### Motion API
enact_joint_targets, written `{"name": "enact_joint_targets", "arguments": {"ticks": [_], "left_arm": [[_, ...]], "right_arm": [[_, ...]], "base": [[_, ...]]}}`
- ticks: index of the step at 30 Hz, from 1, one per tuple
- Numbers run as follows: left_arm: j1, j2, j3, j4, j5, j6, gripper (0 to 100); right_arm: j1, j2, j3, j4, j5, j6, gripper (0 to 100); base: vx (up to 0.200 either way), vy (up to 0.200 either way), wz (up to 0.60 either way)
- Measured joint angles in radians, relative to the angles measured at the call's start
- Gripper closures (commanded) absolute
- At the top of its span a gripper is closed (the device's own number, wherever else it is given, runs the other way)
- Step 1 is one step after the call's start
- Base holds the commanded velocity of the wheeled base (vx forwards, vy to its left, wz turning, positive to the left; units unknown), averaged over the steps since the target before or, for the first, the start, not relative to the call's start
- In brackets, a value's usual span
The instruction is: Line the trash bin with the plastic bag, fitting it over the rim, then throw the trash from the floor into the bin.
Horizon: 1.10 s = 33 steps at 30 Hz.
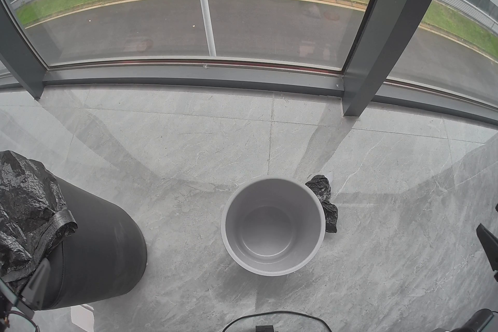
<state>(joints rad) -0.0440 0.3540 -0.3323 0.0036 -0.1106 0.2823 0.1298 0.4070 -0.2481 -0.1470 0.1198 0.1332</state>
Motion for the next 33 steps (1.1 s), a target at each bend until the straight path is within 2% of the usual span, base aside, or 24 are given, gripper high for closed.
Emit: {"name": "enact_joint_targets", "arguments": {"ticks": [7, 12, 20, 33], "left_arm": [[-0.017, 0.131, 0.051, 0.0, 0.004, 0.286, 0], [-0.019, 0.233, 0.065, -0.011, 0.086, 0.386, 0], [-0.021, 0.31, 0.066, -0.016, 0.157, 0.406, 0], [-0.018, 0.38, 0.06, -0.018, 0.173, 0.407, 0]], "right_arm": [[0.047, 0.182, 0.017, -0.084, 0.015, -0.022, 0], [0.058, 0.285, 0.036, -0.167, 0.018, -0.023, 0], [0.063, 0.344, 0.087, -0.232, 0.019, -0.022, 0], [0.063, 0.348, 0.132, -0.234, 0.02, -0.021, 0]], "base": [[0.0, 0.0, 0.0], [0.0, 0.0, 0.0], [0.0, 0.0, 0.0], [0.0, 0.0, 0.0]]}}
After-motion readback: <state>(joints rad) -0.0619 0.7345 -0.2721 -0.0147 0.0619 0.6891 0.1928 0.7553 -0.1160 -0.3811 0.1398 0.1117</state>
